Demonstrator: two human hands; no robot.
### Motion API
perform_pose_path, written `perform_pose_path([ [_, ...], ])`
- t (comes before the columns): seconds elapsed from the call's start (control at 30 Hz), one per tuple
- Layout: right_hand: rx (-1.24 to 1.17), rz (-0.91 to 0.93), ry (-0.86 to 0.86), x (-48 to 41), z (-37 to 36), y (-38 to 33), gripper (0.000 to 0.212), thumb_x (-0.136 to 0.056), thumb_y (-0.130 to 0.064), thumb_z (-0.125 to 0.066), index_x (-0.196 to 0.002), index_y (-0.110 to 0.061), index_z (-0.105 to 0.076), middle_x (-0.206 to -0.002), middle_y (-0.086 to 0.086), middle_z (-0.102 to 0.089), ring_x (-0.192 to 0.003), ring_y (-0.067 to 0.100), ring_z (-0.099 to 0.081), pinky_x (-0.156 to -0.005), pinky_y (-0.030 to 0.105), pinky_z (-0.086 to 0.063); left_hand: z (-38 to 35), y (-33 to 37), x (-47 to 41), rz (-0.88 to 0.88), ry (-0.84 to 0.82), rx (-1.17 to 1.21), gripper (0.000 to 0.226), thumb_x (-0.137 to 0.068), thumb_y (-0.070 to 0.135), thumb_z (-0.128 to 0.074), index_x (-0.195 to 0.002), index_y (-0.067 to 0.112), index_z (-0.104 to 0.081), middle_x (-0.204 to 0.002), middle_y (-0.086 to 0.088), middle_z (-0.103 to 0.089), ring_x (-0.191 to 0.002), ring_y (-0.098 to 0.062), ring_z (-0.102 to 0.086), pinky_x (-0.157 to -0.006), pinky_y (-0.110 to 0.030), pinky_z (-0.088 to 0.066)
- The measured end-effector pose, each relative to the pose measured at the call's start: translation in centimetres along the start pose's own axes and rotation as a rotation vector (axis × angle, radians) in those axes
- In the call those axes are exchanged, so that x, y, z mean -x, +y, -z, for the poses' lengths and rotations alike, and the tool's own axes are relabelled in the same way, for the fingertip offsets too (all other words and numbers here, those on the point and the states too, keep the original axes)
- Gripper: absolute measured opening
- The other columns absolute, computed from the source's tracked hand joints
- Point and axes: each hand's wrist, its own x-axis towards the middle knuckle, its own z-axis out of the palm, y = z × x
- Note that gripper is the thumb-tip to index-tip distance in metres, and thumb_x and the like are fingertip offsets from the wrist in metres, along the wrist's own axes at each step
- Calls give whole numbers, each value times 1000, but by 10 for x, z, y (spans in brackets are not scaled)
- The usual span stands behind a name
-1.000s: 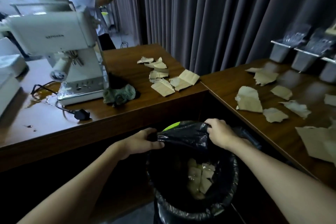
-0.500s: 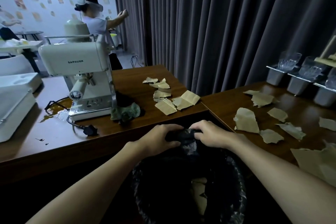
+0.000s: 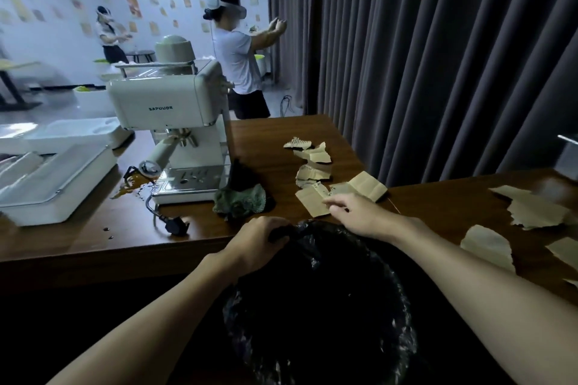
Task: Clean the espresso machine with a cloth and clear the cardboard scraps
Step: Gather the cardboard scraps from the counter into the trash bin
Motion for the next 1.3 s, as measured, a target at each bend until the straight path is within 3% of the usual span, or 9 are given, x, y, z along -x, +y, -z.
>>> perform_pose_path([
  [0.07, 22, -18, -67, -11, -7, -3, 41, -102, -21, -37, -141, -24, -49, -141, 3, -52, -103, 13, -64, -85, 25, -50, 0, -10, -2, 10, 0, -44, 30, -94, 19, -66, -123, 15, -68, -129, -4, -59, -117, -24, -59, -89, -24, -44],
  [0.23, 161, -64, -61, -26, -17, -10, 41, -101, -21, -36, -138, -30, -51, -145, -3, -50, -134, 20, -44, -113, 39, -32, 3, -29, -7, 16, -53, -18, 31, -92, 17, -64, -122, 13, -70, -147, -4, -55, -135, -22, -52, -102, -33, -48],
  [0.47, 73, -45, 194, -33, -28, 3, 24, -93, -33, -56, -114, -30, -67, -125, -7, -63, -121, 17, -53, -108, 44, -37, -3, -41, -7, 4, 2, 57, 47, -89, 13, -67, -136, 11, -63, -152, 1, -48, -139, -14, -46, -113, -28, -41],
  [0.63, 241, -141, 249, -37, -36, -1, 33, -86, -51, -65, -111, -29, -67, -128, -4, -57, -130, 23, -39, -110, 43, -28, -5, -45, -7, 13, 22, 149, 48, -90, 13, -69, -137, 9, -61, -151, 0, -49, -138, -11, -47, -110, -20, -39],
  [0.83, 321, -222, 302, -44, -40, -12, 16, -85, -52, -65, -93, -38, -66, -132, -4, -55, -133, 26, -32, -106, 43, -22, -8, -49, -6, 21, 53, 203, 46, -89, 14, -70, -134, 9, -64, -149, 2, -52, -134, -7, -49, -105, -14, -39],
  [0.97, 299, -256, 338, -47, -41, -13, 18, -84, -48, -68, -97, -37, -62, -124, -7, -60, -125, 22, -38, -99, 40, -24, -7, -49, -7, 36, 29, 227, 45, -90, 12, -70, -134, 8, -63, -150, 1, -51, -136, -8, -48, -103, -13, -39],
  [1.1, 209, -288, 271, -52, -39, -13, 48, -77, -43, -73, -113, -36, -42, -120, -7, -52, -120, 21, -37, -98, 41, -24, -7, -48, -6, 51, 20, 237, 44, -90, 9, -69, -134, 7, -63, -150, -2, -51, -137, -10, -47, -103, -13, -37],
  [1.2, 85, -273, 332, -53, -36, -15, 62, -73, -22, -76, -120, -29, -35, -115, -2, -39, -115, 21, -39, -103, 41, -30, -6, -47, -6, 56, 3, 239, 45, -90, 6, -67, -135, 6, -62, -151, -2, -50, -138, -11, -47, -101, -11, -37],
  [1.3, -124, -215, 482, -50, -32, -19, 53, -78, -4, -67, -124, -19, -44, -115, 2, -38, -106, 19, -46, -95, 30, -40, -4, -46, -6, 57, -13, 235, 46, -91, 5, -66, -136, 6, -61, -152, -1, -48, -139, -12, -46, -103, -14, -38],
])
